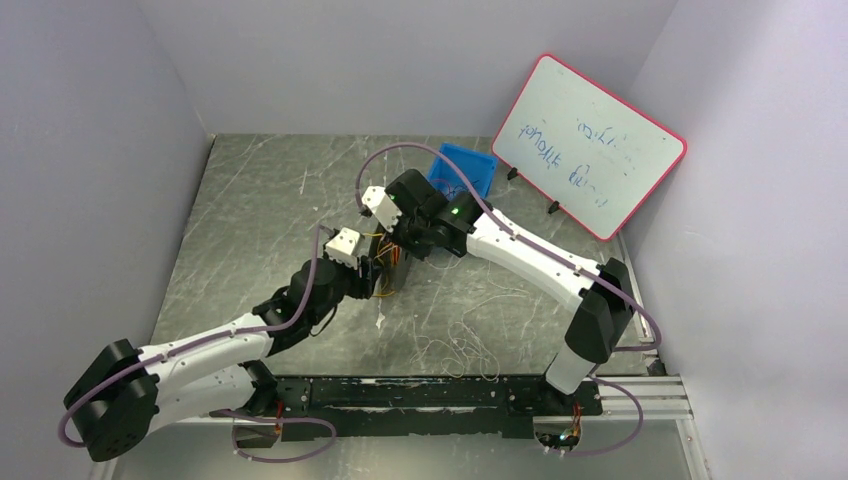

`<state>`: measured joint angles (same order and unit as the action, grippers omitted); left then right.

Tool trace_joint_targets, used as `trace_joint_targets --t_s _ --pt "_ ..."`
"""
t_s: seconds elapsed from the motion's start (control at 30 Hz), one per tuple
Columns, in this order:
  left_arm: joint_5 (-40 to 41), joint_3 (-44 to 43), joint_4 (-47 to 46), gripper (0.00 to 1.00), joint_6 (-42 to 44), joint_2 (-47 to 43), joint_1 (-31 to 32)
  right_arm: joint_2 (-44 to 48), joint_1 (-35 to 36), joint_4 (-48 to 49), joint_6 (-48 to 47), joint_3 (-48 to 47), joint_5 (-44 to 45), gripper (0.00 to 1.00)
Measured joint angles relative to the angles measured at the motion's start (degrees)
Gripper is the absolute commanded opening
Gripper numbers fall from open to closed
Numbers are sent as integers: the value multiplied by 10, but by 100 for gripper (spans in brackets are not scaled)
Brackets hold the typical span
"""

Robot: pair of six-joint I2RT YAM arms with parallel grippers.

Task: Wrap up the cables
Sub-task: Pick up the cable reel from the center of the board.

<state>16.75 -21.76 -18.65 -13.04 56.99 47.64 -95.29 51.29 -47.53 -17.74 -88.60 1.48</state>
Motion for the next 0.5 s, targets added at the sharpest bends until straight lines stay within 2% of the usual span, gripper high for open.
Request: trace_joint_targets --t_s 0.3,0.5 --pt "11 -12 1 59 9 27 2 0 0 0 6 -5 9 0" --pt "20 -24 1 46 12 28 3 0 1 0 9 -5 12 0"
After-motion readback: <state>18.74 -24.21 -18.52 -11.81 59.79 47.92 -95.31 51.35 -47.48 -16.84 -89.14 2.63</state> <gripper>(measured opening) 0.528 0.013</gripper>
